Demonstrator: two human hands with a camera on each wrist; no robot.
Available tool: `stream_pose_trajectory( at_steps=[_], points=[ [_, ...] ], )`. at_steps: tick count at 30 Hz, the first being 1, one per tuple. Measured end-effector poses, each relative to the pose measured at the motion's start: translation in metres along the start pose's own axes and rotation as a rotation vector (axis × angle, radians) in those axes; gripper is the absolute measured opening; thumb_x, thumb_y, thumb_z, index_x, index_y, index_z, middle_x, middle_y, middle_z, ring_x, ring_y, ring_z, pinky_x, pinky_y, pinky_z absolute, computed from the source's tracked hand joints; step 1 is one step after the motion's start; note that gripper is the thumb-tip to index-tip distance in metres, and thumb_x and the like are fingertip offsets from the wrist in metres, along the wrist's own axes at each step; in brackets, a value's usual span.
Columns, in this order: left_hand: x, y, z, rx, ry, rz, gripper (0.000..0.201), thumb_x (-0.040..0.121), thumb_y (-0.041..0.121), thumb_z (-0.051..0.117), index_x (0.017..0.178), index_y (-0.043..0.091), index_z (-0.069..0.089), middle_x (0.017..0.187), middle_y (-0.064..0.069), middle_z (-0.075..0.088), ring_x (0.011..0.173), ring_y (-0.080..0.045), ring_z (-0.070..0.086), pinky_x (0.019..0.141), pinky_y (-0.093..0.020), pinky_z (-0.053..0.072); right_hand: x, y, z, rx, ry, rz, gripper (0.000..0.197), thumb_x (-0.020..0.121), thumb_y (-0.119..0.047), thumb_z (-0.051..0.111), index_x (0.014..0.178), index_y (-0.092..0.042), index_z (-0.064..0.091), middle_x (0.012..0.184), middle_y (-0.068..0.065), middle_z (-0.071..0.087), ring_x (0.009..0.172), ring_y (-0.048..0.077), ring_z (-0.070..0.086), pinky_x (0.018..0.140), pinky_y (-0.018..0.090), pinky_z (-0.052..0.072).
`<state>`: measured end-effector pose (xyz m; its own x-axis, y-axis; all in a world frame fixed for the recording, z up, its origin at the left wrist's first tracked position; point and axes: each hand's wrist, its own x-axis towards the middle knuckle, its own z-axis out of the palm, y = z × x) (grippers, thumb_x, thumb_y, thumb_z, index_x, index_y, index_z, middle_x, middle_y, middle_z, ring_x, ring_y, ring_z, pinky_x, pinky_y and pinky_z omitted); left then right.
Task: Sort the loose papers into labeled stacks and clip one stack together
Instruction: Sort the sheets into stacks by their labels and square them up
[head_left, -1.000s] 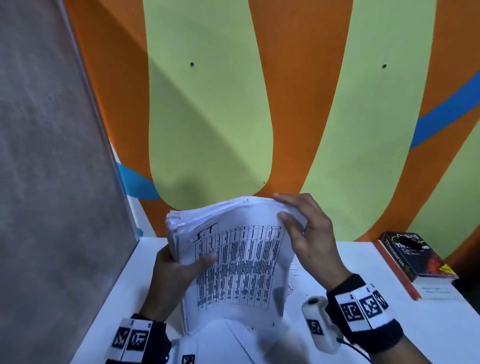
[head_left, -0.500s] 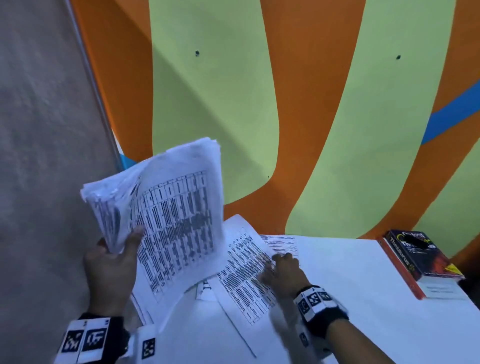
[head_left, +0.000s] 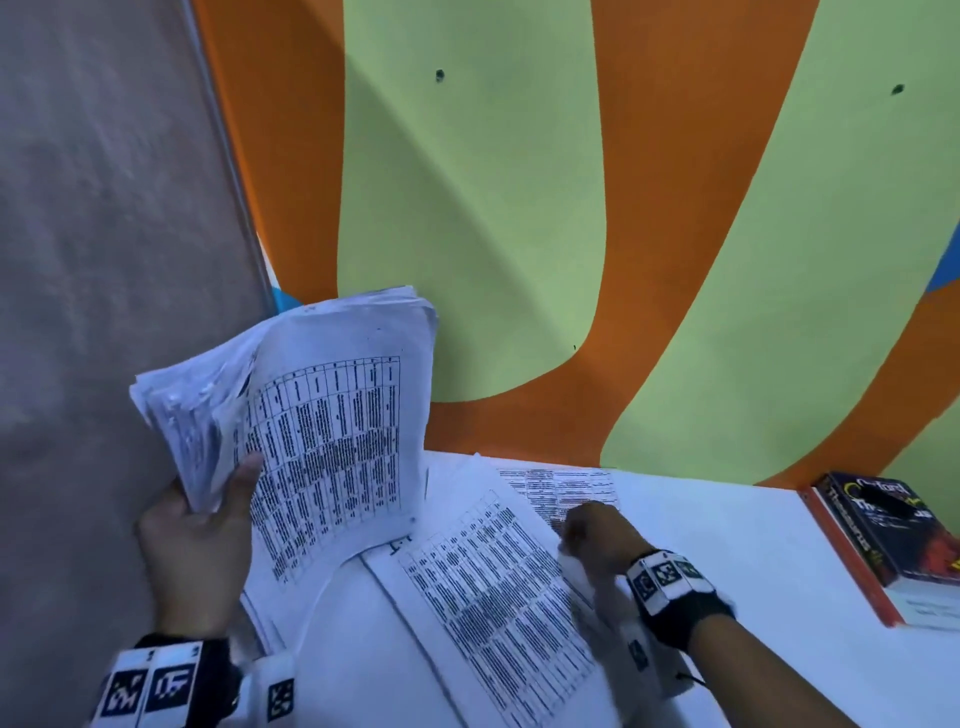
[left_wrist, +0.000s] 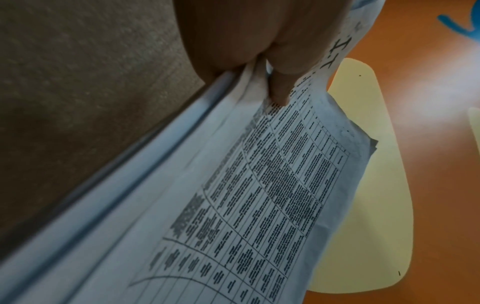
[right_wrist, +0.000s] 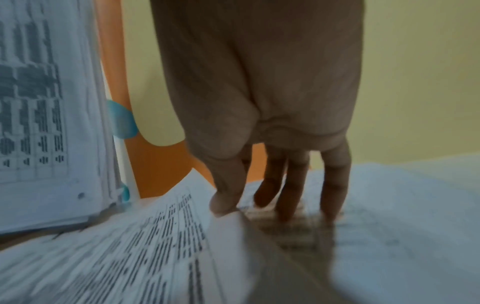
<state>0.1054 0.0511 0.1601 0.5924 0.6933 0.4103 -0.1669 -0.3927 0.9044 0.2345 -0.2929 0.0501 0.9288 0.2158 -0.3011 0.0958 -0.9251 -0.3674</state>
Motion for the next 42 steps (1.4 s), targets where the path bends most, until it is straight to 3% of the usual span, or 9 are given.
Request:
stream_pose_trajectory(
  at_steps=[5,9,14,18,27,31,34,38,42],
  points=[
    [0.011,-0.008,-0.008,-0.065,0.101,-0.072,0.049,0.072,0.057,0.07,0.096,0.014,0.069,0.089,-0.018,0.07,0.082,-0.02,0.061,0.075,-0.045,0.051,-0.003,0.004,-0.051,-0.104,0.125,-0.139,0.033,0.078,0.001,0.052,0.064,-0.029,0.052,0.087,0.01,0.067,0.084,0.026,0.062,0.072,0.03,0.047],
    [0.016,-0.012,-0.01,-0.077,0.139,-0.118,0.067,0.068,0.065,0.068,0.076,-0.001,0.059,0.073,-0.022,0.064,0.073,-0.016,0.05,0.063,-0.039,0.044,0.019,-0.008,-0.068,-0.11,0.102,-0.171,0.017,0.082,-0.02,0.064,0.098,-0.023,0.058,0.101,0.006,0.064,0.096,0.027,0.062,0.081,0.037,0.053],
    [0.015,-0.011,-0.01,-0.061,0.128,-0.088,0.053,0.077,0.047,0.07,0.09,-0.004,0.066,0.087,-0.016,0.068,0.082,-0.016,0.055,0.073,-0.037,0.045,0.058,-0.022,-0.018,-0.253,-0.088,-0.197,0.114,0.052,-0.06,0.08,0.144,-0.022,0.025,0.144,0.007,0.036,0.132,0.032,0.038,0.099,0.055,0.044],
    [0.014,-0.012,-0.015,-0.056,0.134,-0.117,0.032,0.076,0.043,0.074,0.081,0.012,0.066,0.072,0.012,0.068,0.085,-0.017,0.064,0.077,-0.043,0.052,0.075,-0.022,-0.002,-0.306,-0.136,-0.151,0.133,0.044,-0.065,0.082,0.15,-0.026,0.011,0.157,0.008,0.013,0.143,0.036,0.017,0.109,0.06,0.029],
    [0.013,-0.018,-0.021,-0.008,0.129,-0.155,0.036,0.075,0.047,0.073,0.063,0.016,0.061,0.081,-0.009,0.066,0.081,-0.023,0.065,0.074,-0.055,0.054,0.062,-0.002,-0.018,-0.231,-0.01,-0.028,0.06,0.072,-0.043,0.071,0.125,-0.021,0.055,0.128,0.004,0.06,0.12,0.026,0.053,0.103,0.046,0.037],
    [0.014,-0.028,-0.016,-0.094,0.061,-0.197,0.039,0.074,0.05,0.073,0.064,0.017,0.054,0.069,-0.008,0.055,0.062,-0.014,0.053,0.06,-0.037,0.049,0.035,0.021,-0.038,0.101,0.102,-0.116,0.014,0.073,-0.018,0.078,0.072,-0.01,0.066,0.078,-0.001,0.066,0.068,0.01,0.065,0.062,0.017,0.046],
    [0.011,-0.026,-0.008,-0.111,0.045,-0.176,0.039,0.084,0.03,0.068,0.057,0.012,0.045,0.055,0.0,0.046,0.048,-0.003,0.038,0.053,-0.023,0.034,0.004,0.032,-0.067,0.387,0.181,-0.155,0.044,0.078,-0.011,0.076,0.051,-0.016,0.041,0.049,-0.003,0.036,0.043,0.003,0.03,0.045,0.017,0.027],
    [0.008,-0.023,0.006,-0.177,0.022,-0.184,0.026,0.087,0.017,0.065,0.069,-0.001,0.062,0.056,0.012,0.053,0.05,0.007,0.045,0.055,-0.016,0.04,-0.051,0.03,-0.12,0.715,0.183,-0.259,0.029,0.081,-0.002,0.067,0.058,-0.019,0.062,0.046,-0.009,0.058,0.04,0.0,0.045,0.046,0.013,0.036],
    [0.001,-0.004,0.025,-0.199,-0.117,-0.191,0.028,0.085,0.021,0.067,0.06,0.014,0.057,0.059,0.0,0.052,0.069,-0.014,0.049,0.055,-0.024,0.041,-0.079,0.011,-0.146,1.005,0.101,-0.351,0.053,0.068,-0.026,0.081,0.039,-0.022,0.036,0.04,-0.011,0.037,0.036,0.007,0.031,0.066,0.026,0.035]
  ],
)
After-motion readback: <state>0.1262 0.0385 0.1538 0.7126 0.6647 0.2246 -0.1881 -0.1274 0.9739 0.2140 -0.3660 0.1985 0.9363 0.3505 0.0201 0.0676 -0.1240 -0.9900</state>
